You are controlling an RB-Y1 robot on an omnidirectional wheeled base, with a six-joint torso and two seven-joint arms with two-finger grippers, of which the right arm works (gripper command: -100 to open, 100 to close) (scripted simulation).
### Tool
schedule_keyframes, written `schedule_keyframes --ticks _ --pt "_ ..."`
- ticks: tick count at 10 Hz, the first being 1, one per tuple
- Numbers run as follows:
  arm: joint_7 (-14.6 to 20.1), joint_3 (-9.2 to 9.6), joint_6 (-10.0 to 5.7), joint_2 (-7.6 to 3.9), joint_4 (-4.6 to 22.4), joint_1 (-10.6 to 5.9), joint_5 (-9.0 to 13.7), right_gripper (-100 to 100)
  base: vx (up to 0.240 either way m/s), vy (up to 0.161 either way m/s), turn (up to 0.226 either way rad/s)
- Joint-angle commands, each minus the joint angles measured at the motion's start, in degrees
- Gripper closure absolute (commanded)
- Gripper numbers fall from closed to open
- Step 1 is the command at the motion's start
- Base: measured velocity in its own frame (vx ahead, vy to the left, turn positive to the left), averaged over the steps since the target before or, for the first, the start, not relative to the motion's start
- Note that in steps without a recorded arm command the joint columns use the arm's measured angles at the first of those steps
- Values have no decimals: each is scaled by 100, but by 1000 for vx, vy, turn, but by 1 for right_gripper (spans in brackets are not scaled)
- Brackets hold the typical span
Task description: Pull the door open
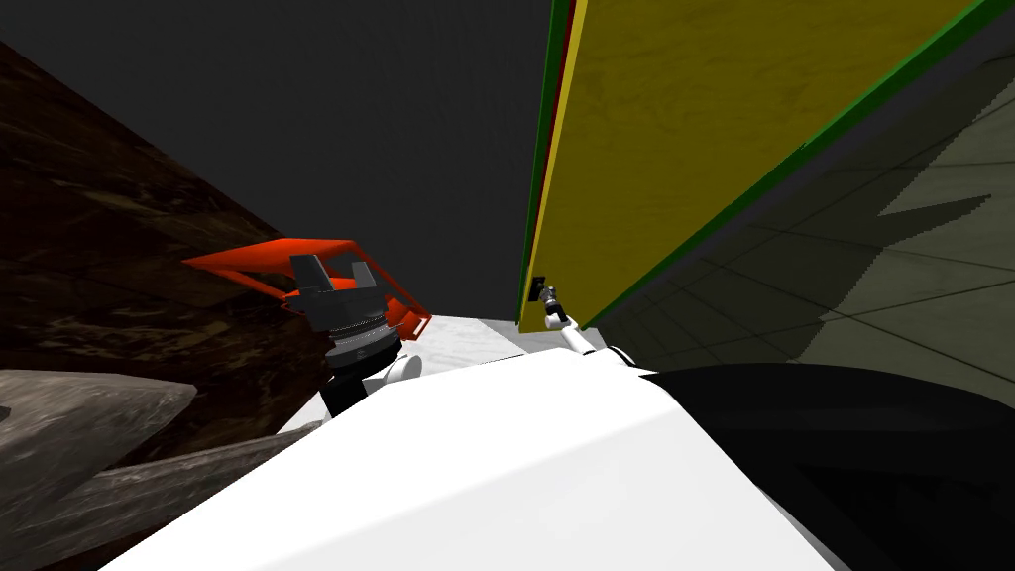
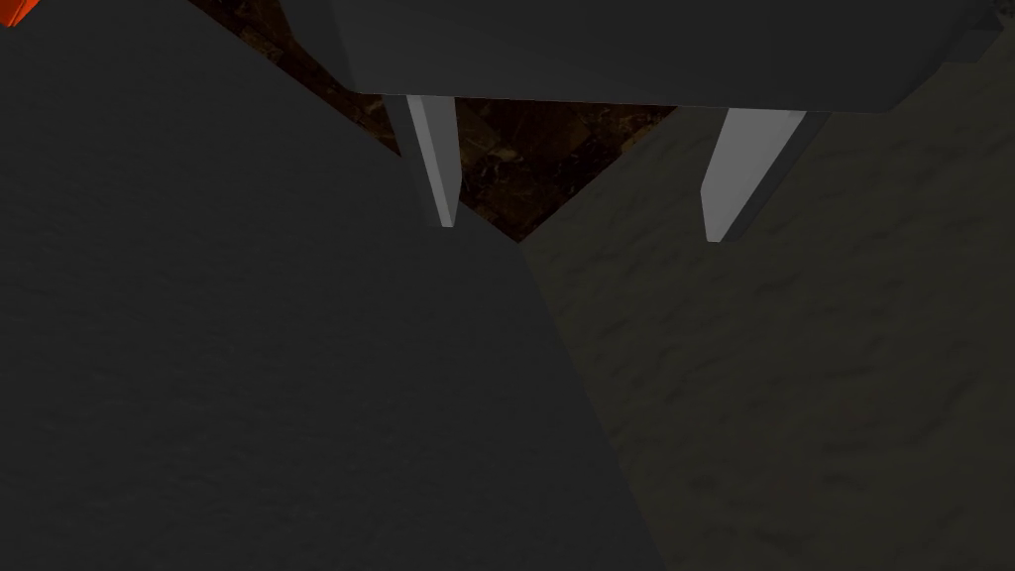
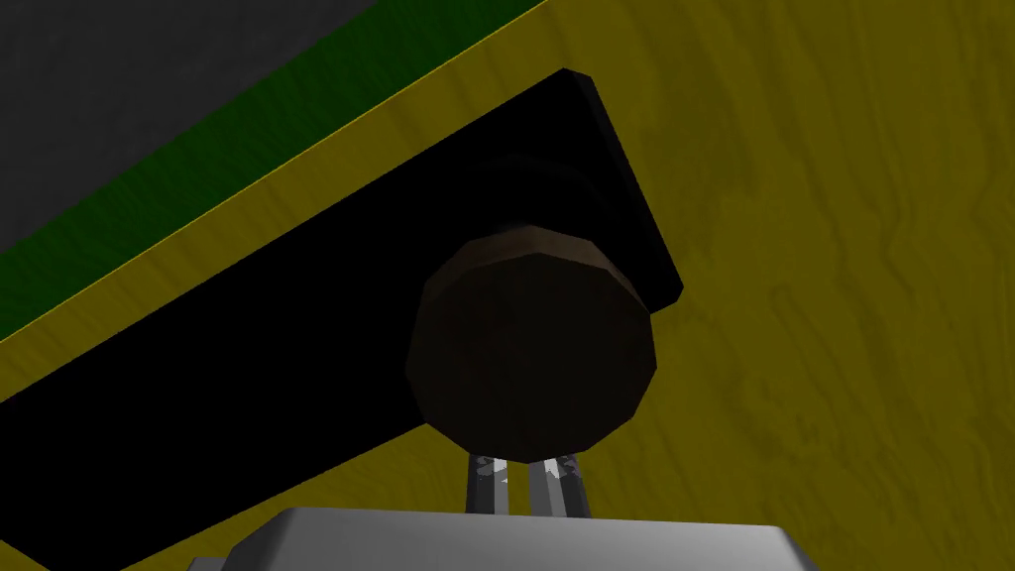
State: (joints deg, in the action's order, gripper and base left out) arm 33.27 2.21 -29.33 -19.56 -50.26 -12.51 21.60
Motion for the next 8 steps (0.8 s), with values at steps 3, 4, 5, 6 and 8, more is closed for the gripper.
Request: schedule_keyframes --ticks 3,4,5,6,8 --pt "531 68 -11 62 -16 -151 346 100 -76 -50 126" --pt "531 68 -11 62 -16 -151 346 100 -31 -20 -8" --pt "747 84 -1 66 28 -192 492 100 -44 -19 63" --pt "940 99 9 70 71 -231 631 100 -76 -38 163" --pt "1180 115 96 126 70 -142 831 -100 -99 -33 -14"
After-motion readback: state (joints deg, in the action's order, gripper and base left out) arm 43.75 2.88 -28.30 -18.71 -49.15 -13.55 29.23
